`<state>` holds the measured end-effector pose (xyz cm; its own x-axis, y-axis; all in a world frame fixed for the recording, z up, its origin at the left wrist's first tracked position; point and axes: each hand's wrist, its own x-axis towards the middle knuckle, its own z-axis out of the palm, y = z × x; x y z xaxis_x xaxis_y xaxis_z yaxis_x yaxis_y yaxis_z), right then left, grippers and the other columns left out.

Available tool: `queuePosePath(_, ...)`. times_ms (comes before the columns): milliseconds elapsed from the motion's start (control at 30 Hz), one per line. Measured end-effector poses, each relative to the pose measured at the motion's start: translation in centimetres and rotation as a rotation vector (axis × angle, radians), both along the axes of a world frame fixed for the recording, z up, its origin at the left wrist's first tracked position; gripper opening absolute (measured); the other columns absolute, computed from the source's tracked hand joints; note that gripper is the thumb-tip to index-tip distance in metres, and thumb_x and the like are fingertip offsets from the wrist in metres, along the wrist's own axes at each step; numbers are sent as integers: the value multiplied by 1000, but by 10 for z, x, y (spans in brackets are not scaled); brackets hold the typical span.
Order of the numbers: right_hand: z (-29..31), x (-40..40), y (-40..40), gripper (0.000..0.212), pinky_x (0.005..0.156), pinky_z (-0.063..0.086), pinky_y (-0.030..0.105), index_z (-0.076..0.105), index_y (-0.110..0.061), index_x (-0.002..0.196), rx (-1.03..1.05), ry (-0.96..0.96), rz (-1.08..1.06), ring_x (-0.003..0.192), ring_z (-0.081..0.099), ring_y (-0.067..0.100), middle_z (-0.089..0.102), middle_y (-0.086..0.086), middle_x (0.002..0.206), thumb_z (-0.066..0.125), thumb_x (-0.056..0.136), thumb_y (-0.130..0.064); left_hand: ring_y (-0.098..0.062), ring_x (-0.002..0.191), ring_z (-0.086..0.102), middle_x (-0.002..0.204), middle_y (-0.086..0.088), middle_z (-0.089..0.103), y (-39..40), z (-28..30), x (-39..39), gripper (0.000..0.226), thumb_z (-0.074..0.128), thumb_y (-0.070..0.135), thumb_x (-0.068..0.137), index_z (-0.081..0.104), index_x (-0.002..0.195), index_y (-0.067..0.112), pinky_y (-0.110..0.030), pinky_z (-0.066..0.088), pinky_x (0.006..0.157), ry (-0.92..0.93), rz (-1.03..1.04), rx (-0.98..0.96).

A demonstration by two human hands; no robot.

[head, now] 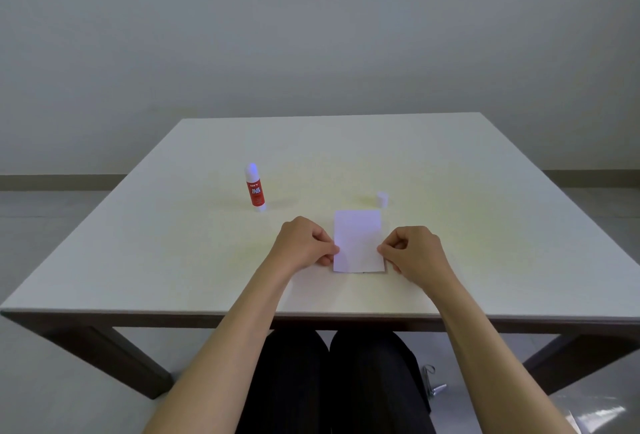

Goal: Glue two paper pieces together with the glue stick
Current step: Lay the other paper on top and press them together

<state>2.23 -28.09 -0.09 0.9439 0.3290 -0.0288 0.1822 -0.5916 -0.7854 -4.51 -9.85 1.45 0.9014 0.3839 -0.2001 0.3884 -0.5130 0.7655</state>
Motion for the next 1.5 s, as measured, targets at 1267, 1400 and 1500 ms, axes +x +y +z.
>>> queuePosePath(1267, -6, -3, 5, 21, 55, 30, 18, 66, -12, 102, -108, -138, 36, 76, 46, 16, 51, 2, 84, 64, 82, -9, -12, 144, 19, 157, 5, 22, 17, -17, -3, 74, 58, 40, 88, 20, 149, 19, -37, 11, 118, -138, -358, 329)
queuePosePath(1400, -7, -1, 5, 33, 68, 34, 23, 61, -12, 114, -109, -109, 17, 82, 49, 17, 54, 2, 88, 66, 82, -12, -19, 134, 37, 142, 3, 46, 12, -25, -10, 69, 59, 41, 88, 29, 146, 19, -37, 25, 113, -213, -212, 261)
queuePosePath(1500, -7, 0, 5, 39, 72, 34, 22, 60, -9, 120, -141, -111, 10, 85, 49, 16, 55, 3, 91, 66, 82, -15, -25, 133, 36, 139, 8, 51, 7, -28, -12, 71, 57, 45, 87, 24, 147, 24, -37, 25, 111, -217, -160, 218)
